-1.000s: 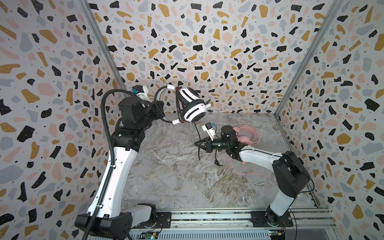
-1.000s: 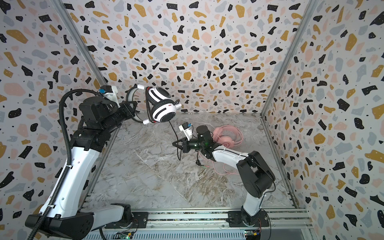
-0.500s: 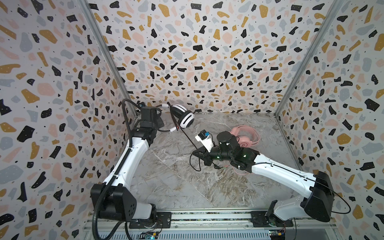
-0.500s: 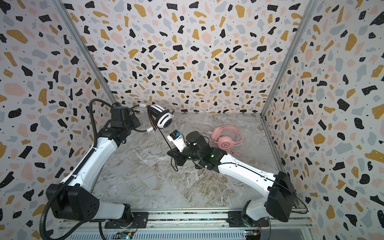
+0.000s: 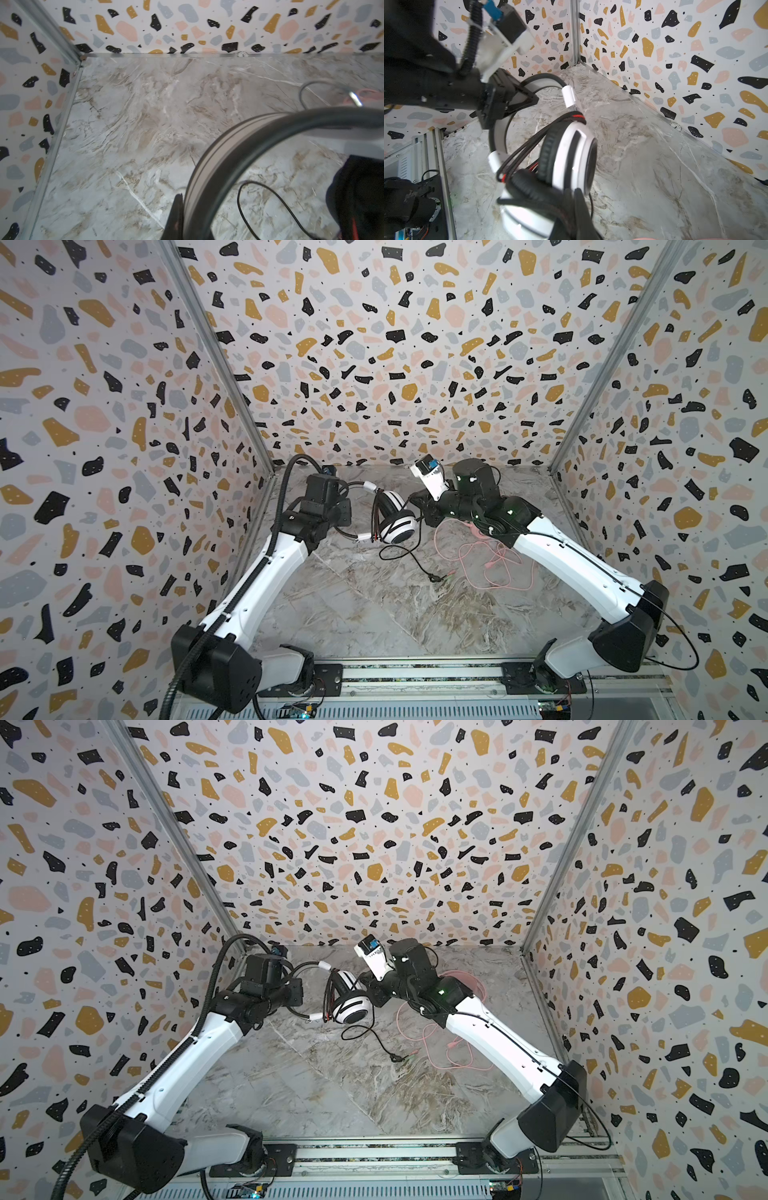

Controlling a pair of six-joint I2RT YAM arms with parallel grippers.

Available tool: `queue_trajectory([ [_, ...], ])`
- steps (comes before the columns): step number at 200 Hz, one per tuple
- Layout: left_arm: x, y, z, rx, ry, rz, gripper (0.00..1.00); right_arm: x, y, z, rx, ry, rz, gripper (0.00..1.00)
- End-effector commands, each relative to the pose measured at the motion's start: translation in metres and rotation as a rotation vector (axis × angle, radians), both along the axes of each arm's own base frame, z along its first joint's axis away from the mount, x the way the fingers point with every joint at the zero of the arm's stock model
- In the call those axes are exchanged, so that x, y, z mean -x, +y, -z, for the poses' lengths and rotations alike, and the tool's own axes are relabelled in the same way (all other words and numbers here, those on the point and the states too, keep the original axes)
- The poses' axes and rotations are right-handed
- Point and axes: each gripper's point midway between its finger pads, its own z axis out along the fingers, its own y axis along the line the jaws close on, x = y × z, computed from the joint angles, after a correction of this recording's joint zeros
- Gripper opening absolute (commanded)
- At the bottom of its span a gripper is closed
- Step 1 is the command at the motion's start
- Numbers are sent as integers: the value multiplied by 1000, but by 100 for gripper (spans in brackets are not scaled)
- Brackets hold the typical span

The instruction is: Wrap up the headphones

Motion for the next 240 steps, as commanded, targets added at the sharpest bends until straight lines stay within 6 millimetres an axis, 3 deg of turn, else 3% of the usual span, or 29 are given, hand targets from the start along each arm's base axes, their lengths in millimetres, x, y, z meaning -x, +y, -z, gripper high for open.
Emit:
queue_trajectory([
  [1,32,-29,15,-25,70,228,0,-9,-7,-27,-30,-49,-15,2],
  [40,63,-53,22,25,123,392,0,-16,2,-4,13,-2,-57,4],
  [75,79,-73,-5,123,59,514,0,-25,5,10,8,22,-53,8],
  [116,82,-73,-37,148,-2,511,0,-26,7,31,-36,79,-74,22],
  [158,74,-47,-56,47,-39,395,0,-21,5,52,-60,140,-84,30],
  [189,78,-55,-79,112,-97,416,0,-16,6,73,-70,192,-97,32],
  [225,82,-67,-106,194,-133,458,0,-9,14,84,-147,242,-147,33],
  [240,82,-71,-118,224,-152,473,0,-12,22,91,-176,273,-175,42],
])
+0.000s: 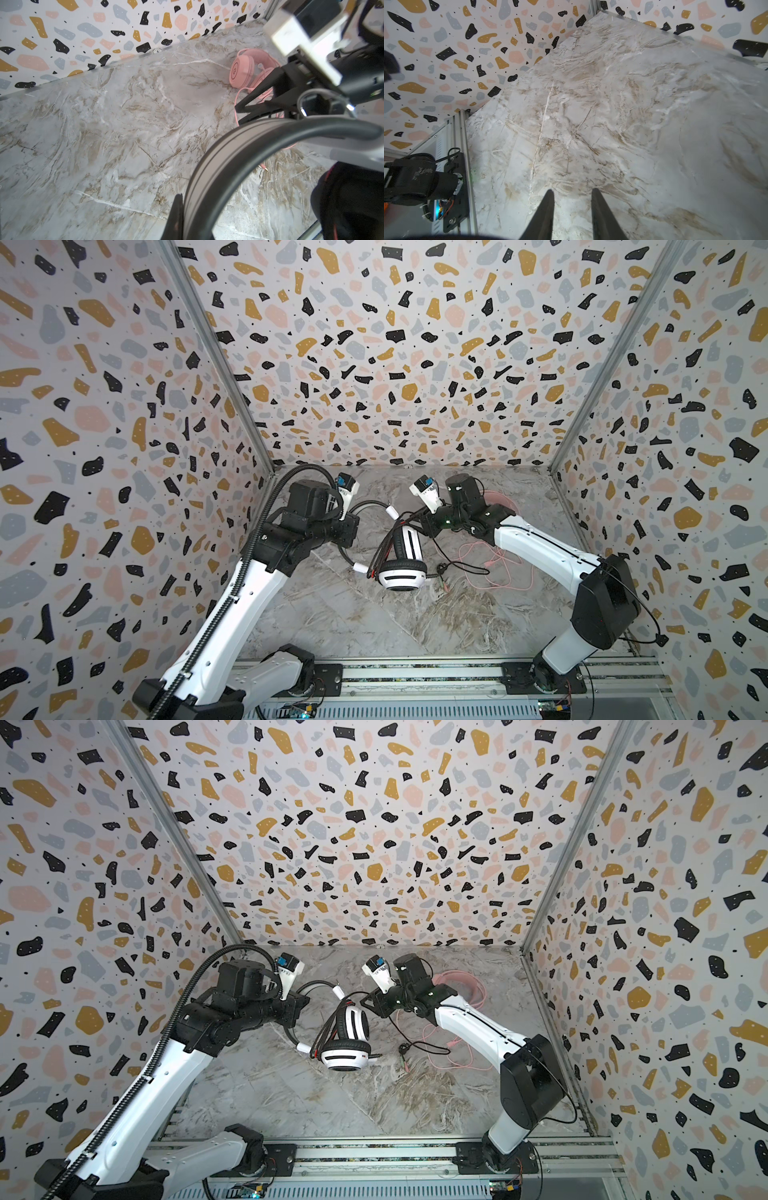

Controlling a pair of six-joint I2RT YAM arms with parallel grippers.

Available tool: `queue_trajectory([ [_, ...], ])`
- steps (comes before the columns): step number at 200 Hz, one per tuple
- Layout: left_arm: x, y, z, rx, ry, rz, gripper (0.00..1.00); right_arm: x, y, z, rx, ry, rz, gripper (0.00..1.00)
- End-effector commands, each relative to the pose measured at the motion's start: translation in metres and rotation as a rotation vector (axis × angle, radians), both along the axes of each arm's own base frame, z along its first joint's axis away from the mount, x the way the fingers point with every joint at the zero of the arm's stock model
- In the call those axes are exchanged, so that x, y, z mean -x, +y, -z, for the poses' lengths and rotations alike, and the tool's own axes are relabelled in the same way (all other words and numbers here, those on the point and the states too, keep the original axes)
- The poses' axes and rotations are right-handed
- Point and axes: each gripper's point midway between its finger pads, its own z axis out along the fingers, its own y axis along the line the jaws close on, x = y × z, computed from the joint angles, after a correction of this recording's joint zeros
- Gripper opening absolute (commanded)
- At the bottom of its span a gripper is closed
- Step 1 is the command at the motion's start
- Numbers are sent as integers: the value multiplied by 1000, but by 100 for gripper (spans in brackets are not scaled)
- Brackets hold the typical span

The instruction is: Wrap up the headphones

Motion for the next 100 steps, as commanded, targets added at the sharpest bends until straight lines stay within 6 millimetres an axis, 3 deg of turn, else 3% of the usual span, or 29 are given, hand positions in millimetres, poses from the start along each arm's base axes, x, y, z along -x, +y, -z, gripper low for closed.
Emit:
queue_trajectory([
  [1,3,-19,-56,160,-100,56,0,-3,13,-19,-115,1,-42,42],
  [63,0,-22,-94,203,-148,58,0,-18,47,12,-225,96,-123,46],
  [86,-1,-24,-114,243,-184,60,0,-18,55,25,-266,130,-149,42],
  [100,-2,-24,-127,263,-212,57,0,-17,57,34,-283,151,-157,34],
])
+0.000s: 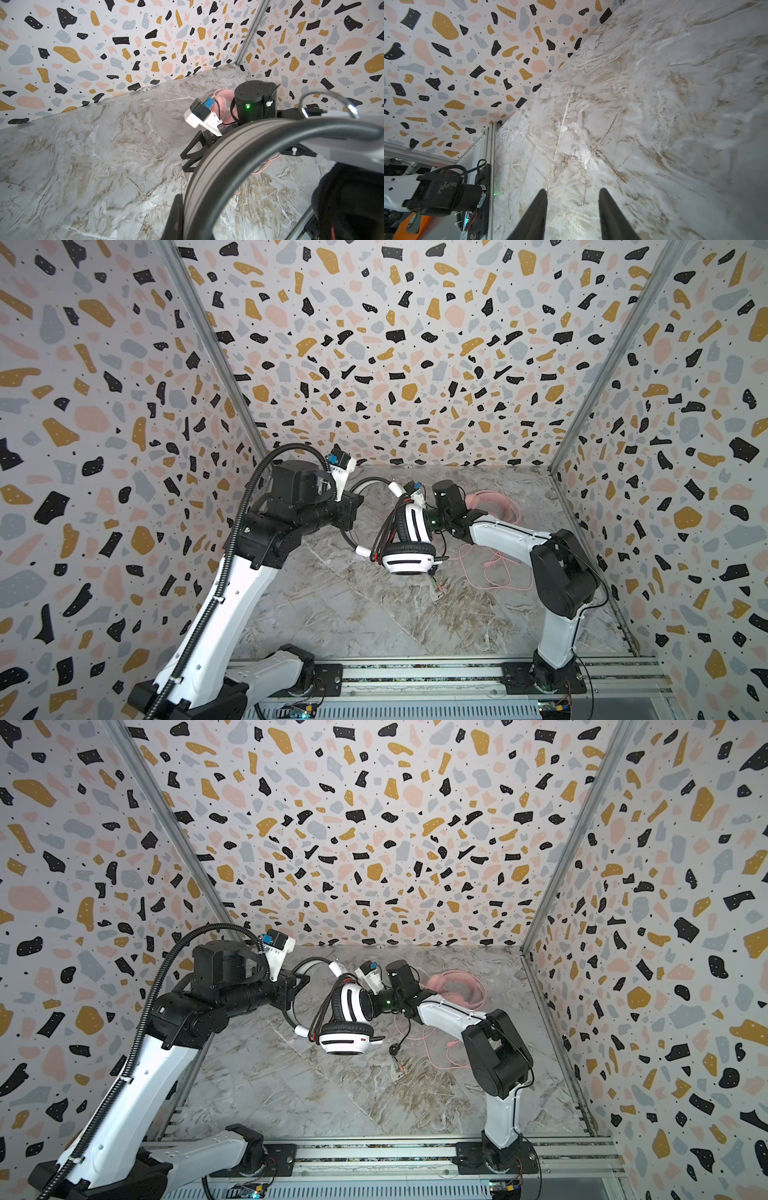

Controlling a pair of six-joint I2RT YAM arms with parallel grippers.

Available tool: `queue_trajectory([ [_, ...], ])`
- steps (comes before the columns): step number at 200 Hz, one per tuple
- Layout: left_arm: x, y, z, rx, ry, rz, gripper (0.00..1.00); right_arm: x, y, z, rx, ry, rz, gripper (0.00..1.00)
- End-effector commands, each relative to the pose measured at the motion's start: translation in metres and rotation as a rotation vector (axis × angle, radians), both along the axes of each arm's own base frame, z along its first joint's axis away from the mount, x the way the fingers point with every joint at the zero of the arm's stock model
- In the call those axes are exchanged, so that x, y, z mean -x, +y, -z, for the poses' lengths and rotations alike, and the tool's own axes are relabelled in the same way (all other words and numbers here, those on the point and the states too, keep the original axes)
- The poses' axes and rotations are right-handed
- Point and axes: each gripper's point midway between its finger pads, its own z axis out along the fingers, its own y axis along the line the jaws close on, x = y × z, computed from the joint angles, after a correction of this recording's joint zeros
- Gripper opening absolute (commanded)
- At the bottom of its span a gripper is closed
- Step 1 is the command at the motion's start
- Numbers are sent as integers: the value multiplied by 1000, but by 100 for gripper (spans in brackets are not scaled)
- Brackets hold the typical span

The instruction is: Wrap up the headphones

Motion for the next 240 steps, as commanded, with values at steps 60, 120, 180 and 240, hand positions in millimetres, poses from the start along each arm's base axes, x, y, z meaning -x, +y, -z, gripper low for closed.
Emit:
queue_trajectory([
  [60,-19,6,-118,332,-256,-116,0,29,0,-3,-106,20,-44,28],
  [120,-82,94,-104,505,-275,-639,0,86,-17,-3,-20,-13,-30,13],
  [180,-116,162,-43,427,-316,-1084,0,134,-22,-37,165,-194,-16,11],
  [240,-139,135,68,189,-113,-1000,0,125,-46,-134,212,-426,100,11],
])
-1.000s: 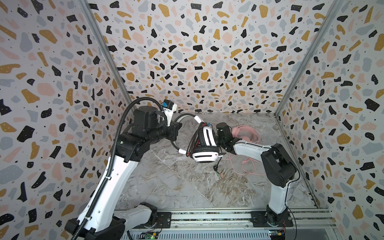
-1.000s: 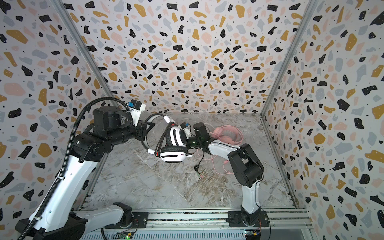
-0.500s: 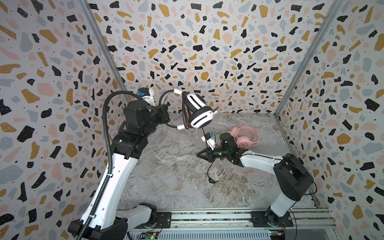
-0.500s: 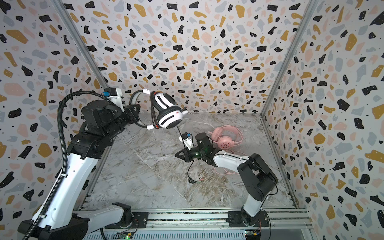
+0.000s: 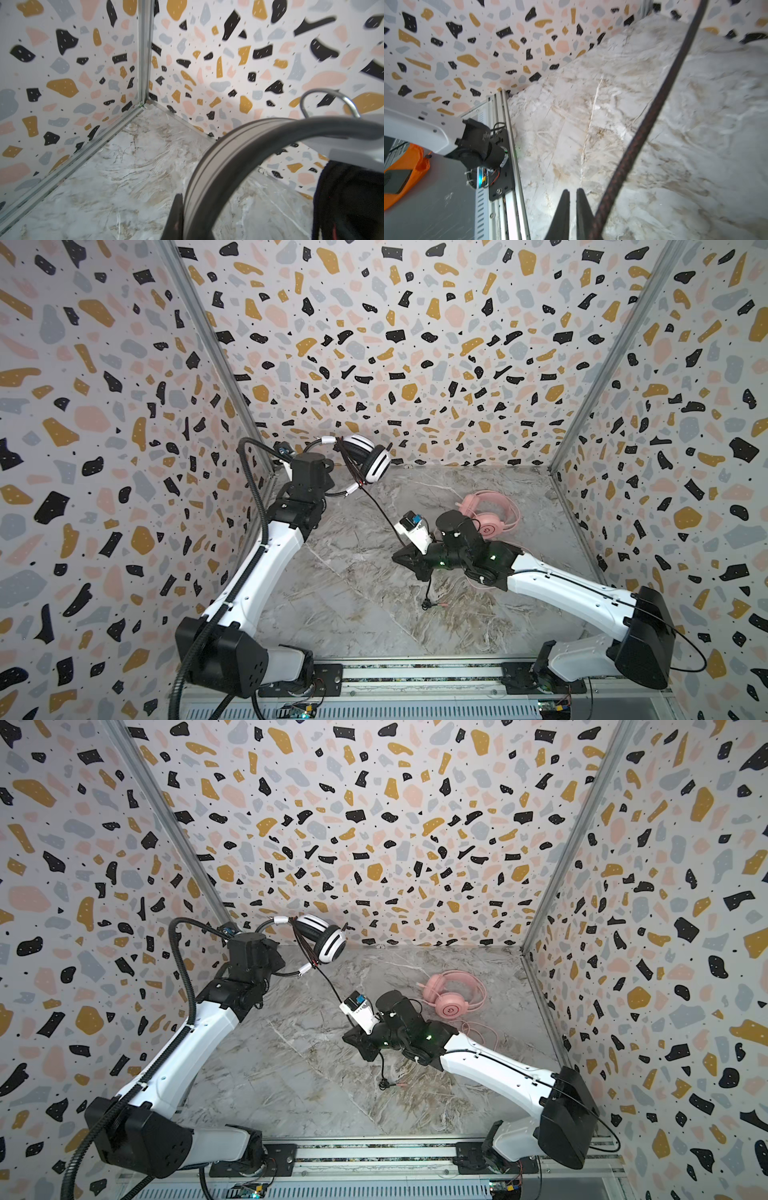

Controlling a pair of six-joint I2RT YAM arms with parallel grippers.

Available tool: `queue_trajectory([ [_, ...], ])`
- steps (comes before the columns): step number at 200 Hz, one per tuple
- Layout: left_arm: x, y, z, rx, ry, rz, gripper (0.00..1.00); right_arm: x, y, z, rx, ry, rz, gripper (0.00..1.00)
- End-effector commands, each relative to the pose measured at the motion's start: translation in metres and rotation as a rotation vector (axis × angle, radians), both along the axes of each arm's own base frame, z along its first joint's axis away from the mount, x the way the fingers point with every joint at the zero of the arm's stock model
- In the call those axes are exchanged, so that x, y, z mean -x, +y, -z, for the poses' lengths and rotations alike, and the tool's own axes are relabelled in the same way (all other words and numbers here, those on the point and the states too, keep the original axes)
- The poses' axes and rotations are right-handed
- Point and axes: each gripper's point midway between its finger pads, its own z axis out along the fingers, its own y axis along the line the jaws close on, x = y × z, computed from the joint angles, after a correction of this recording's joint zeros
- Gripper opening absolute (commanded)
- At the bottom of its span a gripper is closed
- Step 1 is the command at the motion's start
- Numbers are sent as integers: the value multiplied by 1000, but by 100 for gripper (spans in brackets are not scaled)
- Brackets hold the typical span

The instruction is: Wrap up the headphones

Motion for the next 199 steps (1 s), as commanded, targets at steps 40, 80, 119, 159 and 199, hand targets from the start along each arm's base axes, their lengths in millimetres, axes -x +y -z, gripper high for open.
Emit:
queue_trajectory([
  [40,15,-50,41,-87,93,220,0,-48,-32,-101,21,-282,179,12],
  [80,50,-88,68,-147,207,477,0,-95,-48,-129,37,-372,284,12],
  [119,75,-76,62,-196,212,488,0,-118,-52,-128,52,-371,305,13],
  [159,80,-62,-6,-212,44,418,0,-108,-62,-59,-7,-164,275,17],
  [199,81,-69,-83,-161,-127,443,0,-84,-68,25,-51,102,241,32],
])
